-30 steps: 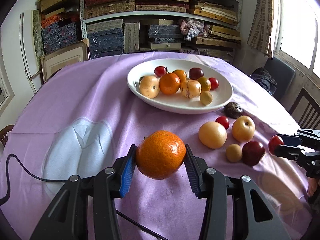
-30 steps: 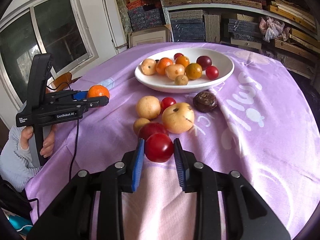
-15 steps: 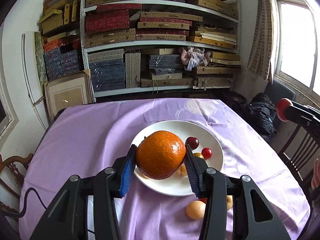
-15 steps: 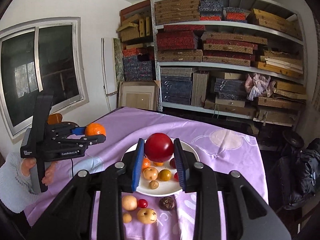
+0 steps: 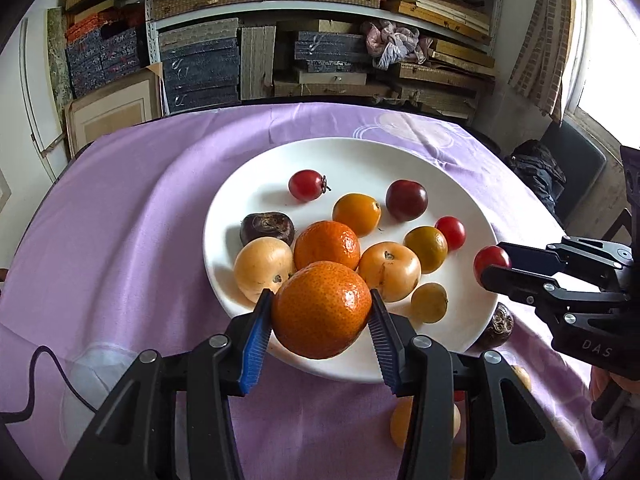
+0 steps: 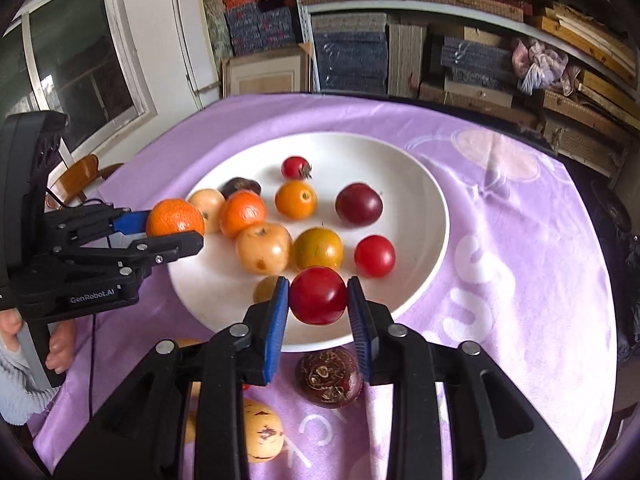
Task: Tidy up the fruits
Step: 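Carry both fruits onto the white plate and open both grippers, then grasp the small tan fruit with the left gripper while the right grasps the dark red apple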
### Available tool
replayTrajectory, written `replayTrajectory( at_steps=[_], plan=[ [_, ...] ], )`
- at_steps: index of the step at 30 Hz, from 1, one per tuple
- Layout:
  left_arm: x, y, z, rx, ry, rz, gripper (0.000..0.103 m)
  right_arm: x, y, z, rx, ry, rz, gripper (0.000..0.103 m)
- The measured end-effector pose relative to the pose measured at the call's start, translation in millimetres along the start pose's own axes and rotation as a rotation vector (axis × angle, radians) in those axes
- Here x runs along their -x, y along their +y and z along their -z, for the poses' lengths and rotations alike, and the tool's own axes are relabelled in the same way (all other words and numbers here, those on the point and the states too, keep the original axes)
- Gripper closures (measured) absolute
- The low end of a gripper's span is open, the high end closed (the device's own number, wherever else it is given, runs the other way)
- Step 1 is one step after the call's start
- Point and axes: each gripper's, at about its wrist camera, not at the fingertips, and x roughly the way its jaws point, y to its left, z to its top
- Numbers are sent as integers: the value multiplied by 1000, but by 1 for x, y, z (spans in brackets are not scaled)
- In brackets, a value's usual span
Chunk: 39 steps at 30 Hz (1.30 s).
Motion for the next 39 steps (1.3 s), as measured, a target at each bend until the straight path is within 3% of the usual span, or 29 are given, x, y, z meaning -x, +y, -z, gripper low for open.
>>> replayTrajectory(
  at_steps=[10, 15, 17, 19, 20, 22, 28, 33, 36, 39],
  plan=[
    [-13, -8, 1, -10, 14, -13, 54, -16, -5, 4, 5, 11, -7, 72],
    [16, -1, -5, -1, -38, -25, 54, 38, -5, -4, 7, -95, -17, 71],
    [39, 4, -2, -4, -69, -30, 46, 82, 0, 1, 22, -171, -13, 52],
    [64, 6, 10, -12, -114, -62, 24, 125, 8, 20, 36, -263, 13, 12],
    [75, 6, 21, -13, -137, -74, 19, 142, 12, 35, 46, -300, 21, 10],
    [87, 4, 46, -14, -147, -65, 12, 162, 17, 69, 42, -324, 37, 8],
    [77, -20, 113, -57, -63, -14, 10, 159, 16, 163, -74, -273, 66, 6],
    [75, -50, 132, -178, -85, -16, 10, 146, 22, 196, -85, -163, 22, 6],
    [66, -57, 136, -214, -58, -23, 10, 151, 24, 203, -77, -190, 7, 6],
    [64, -56, 136, -209, -52, -18, 10, 148, 24, 208, -87, -145, -2, 6]
  ],
)
